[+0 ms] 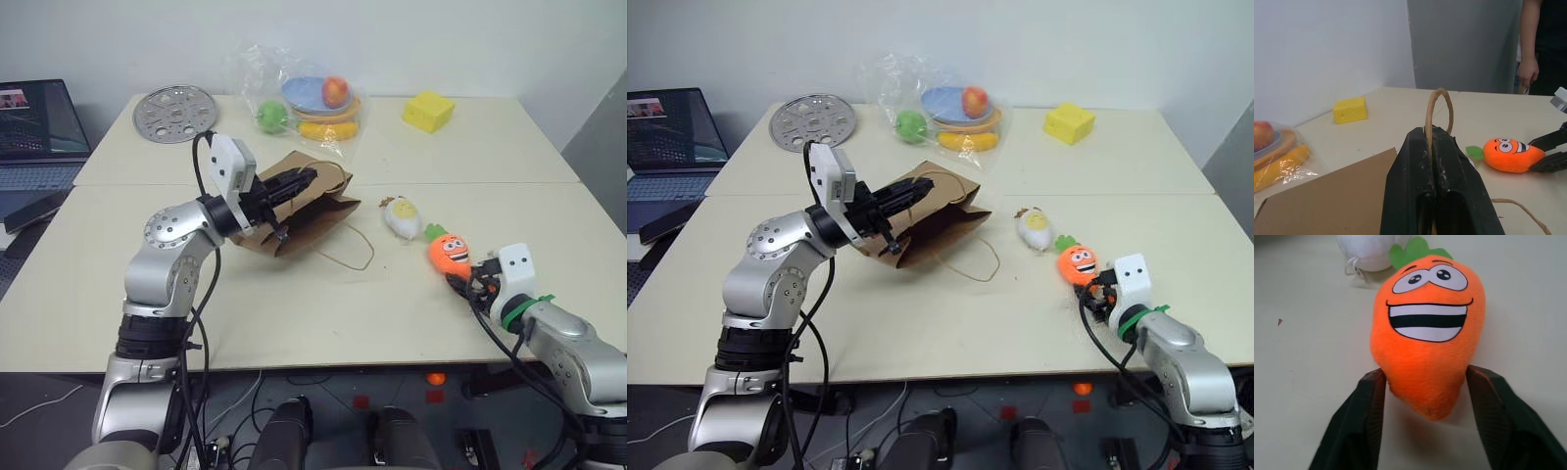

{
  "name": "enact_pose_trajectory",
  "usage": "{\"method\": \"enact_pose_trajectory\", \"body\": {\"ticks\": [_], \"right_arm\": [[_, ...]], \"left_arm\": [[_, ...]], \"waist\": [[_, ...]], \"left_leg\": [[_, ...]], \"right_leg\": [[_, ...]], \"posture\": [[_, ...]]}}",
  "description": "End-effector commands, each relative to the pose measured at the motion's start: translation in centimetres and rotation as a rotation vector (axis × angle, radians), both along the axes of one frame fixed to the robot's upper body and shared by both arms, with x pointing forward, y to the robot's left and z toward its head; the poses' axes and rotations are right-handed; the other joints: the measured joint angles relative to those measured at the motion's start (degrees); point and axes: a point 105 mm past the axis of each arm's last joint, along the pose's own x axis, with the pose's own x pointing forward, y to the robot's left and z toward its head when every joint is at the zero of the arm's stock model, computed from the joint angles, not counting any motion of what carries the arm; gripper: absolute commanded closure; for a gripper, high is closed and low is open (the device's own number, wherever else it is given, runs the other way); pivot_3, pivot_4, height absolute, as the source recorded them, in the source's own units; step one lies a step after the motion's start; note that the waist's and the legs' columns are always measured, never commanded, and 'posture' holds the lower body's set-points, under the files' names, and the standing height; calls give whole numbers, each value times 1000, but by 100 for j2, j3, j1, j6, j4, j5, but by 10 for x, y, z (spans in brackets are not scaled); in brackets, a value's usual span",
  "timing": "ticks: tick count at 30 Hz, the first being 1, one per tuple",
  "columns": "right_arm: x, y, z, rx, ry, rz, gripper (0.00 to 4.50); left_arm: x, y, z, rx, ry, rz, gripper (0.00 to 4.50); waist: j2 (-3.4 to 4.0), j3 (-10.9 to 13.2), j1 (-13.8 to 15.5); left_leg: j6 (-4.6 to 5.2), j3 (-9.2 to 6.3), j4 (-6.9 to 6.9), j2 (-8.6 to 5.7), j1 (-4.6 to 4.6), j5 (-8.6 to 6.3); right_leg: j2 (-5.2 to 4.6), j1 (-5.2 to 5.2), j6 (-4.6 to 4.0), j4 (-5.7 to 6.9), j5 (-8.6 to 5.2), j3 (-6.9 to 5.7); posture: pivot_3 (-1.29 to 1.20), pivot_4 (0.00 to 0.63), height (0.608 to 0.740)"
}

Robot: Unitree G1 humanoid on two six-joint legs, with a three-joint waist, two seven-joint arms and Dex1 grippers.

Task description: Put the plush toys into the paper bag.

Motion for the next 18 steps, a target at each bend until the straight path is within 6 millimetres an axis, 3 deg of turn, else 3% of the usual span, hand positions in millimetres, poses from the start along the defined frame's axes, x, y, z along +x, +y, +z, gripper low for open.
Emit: {"method": "enact_pose_trajectory", "body": {"ticks": [1,4,7,10,15,18], "right_arm": [[1,-3,15,6,-65,8,3468],[-2,-6,16,17,-66,14,4454],[-4,-10,26,-2,-99,32,4485],[-8,-6,53,-1,-171,113,4485],[-39,34,96,50,-150,454,4485],[-39,58,110,20,-135,553,4485]], "left_arm": [[-4,0,13,-3,-53,-1,4500],[-4,0,12,-3,-53,0,4500],[-3,-1,12,-1,-53,-7,4500],[-1,-1,13,1,-54,-12,4500],[1,-2,13,4,-42,-35,4500],[2,-6,13,6,-40,-52,4500]], "waist": [[0,0,0],[0,0,2],[0,0,5],[0,0,7],[0,0,3],[0,0,-23]], "left_leg": [[0,0,0,0,0,0],[0,0,1,0,0,0],[0,1,1,0,0,0],[0,3,2,-1,0,0],[1,0,10,4,0,0],[1,2,13,7,2,0]], "right_leg": [[0,0,0,0,0,1],[1,0,0,1,1,1],[1,0,1,1,1,0],[1,0,3,1,2,1],[1,3,4,3,3,-1],[2,4,1,3,6,1]], "posture": [[0,150,740],[0,150,740],[0,150,740],[0,150,740],[0,150,740],[0,150,740]]}}
